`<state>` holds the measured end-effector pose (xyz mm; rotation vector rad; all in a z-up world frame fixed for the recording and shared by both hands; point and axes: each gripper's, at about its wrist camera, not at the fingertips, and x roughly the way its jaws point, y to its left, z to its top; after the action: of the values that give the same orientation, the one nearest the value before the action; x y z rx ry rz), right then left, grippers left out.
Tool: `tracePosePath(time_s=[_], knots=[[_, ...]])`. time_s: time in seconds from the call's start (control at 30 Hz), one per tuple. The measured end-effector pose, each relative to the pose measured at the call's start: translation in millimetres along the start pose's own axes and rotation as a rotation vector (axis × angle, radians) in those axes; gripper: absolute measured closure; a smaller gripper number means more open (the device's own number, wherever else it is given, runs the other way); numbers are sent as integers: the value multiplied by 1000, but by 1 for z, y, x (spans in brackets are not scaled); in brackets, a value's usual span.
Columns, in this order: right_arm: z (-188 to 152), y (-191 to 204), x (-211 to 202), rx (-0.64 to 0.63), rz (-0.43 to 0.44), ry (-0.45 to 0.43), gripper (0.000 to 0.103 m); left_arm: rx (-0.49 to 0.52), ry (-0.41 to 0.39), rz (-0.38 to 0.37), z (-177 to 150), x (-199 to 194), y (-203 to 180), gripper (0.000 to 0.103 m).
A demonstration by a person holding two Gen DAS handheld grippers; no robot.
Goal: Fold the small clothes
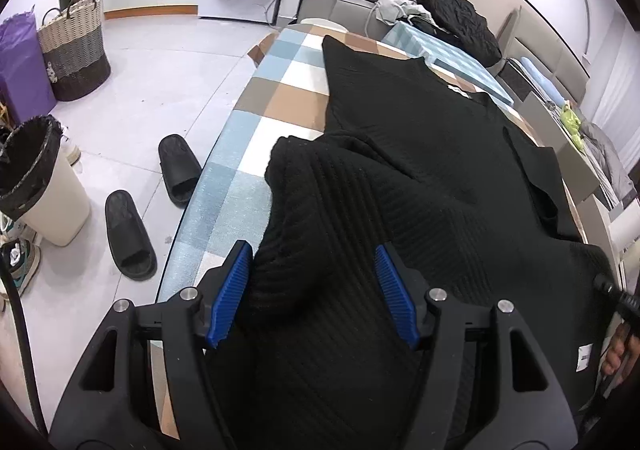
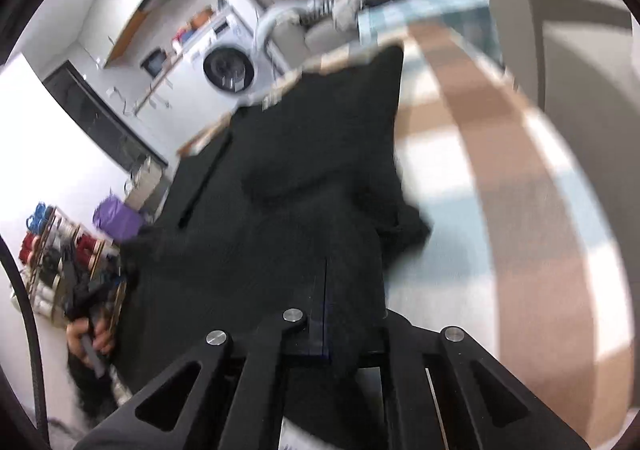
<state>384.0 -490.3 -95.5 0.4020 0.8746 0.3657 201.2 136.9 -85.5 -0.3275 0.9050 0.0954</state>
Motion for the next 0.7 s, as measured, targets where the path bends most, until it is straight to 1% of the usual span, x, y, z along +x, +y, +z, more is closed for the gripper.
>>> tracePosePath(time_s=[0.03,0.1,0.17,0.23,0.3,0.33,0.37,0.43,0.53,0.57,0.6,0.63,0.67,0.7], knots=[[9,-2,-2,0,-11,-24,99,-6,4,-4,1,1,2,42],[30,-8,1,18,-36,-57,99,-16,-5,-14,3,3,2,48],[40,-13,9,34,-60,-41,99,-6,-12,-3,6,5,1,67],[39,-15,16,32,-75,8,97,-2,-3,-3,7,5,-1,68],[33,-18,17,37,-70,38,91,3,-2,-11,6,1,0,67],[30,-20,16,41,-64,42,83,10,8,-13,4,0,0,66],[26,-22,13,42,-54,44,74,17,19,-15,2,-2,1,60],[19,-24,6,30,-53,40,65,22,35,-8,-4,-3,5,54],[16,-23,5,13,-48,40,64,28,51,3,-8,2,7,54],[16,-22,7,12,-48,42,64,28,47,6,-8,4,6,56],[16,-20,9,4,-48,41,64,34,35,10,-8,4,5,62],[17,-17,12,-10,-54,38,66,43,33,2,-7,5,2,83],[17,-16,13,-21,-64,31,76,49,28,-9,-7,4,1,94],[16,-13,13,-35,-66,24,85,50,11,-17,-7,2,1,95]])
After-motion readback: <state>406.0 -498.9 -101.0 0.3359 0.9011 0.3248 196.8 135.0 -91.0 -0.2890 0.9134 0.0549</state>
